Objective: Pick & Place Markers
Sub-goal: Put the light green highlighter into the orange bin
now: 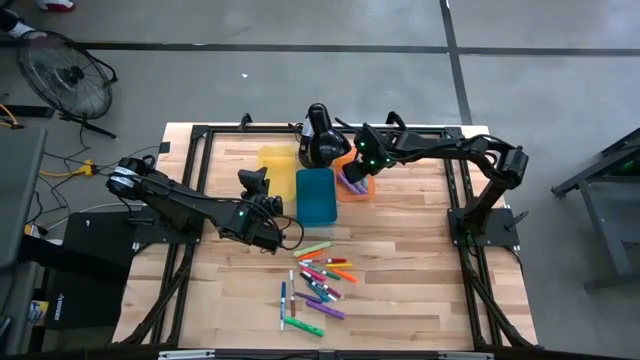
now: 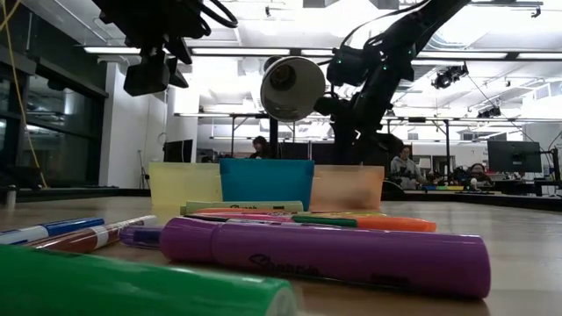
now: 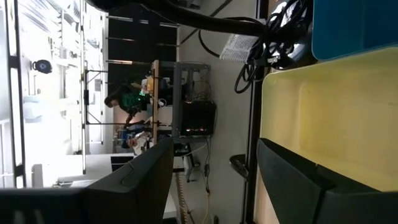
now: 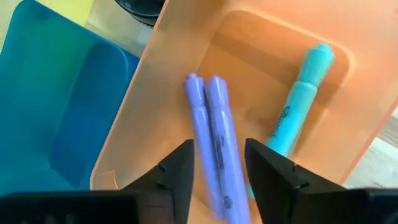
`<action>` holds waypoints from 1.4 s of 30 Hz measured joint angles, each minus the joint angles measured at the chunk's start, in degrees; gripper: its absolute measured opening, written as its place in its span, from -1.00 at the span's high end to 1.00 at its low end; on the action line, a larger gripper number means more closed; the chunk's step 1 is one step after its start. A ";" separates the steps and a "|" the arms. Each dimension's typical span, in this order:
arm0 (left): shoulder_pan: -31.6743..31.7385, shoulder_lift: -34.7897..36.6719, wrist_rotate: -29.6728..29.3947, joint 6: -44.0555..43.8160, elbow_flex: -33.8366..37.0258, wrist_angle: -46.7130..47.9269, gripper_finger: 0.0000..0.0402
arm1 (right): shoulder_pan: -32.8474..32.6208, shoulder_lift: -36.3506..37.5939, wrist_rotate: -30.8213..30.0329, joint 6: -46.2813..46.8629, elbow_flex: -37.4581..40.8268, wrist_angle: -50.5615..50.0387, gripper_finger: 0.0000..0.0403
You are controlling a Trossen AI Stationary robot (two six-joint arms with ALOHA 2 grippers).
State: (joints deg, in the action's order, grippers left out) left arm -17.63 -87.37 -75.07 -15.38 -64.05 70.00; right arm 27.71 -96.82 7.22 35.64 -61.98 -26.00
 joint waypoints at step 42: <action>0.04 0.00 25.23 -1.72 12.83 -21.19 -0.12 | -18.61 20.57 -13.09 -15.17 0.00 -21.05 0.15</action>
State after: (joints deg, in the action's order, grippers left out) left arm -17.59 -87.37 -49.83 -17.09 -51.22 48.81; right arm 9.10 -76.25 -5.87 20.47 -61.98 -47.05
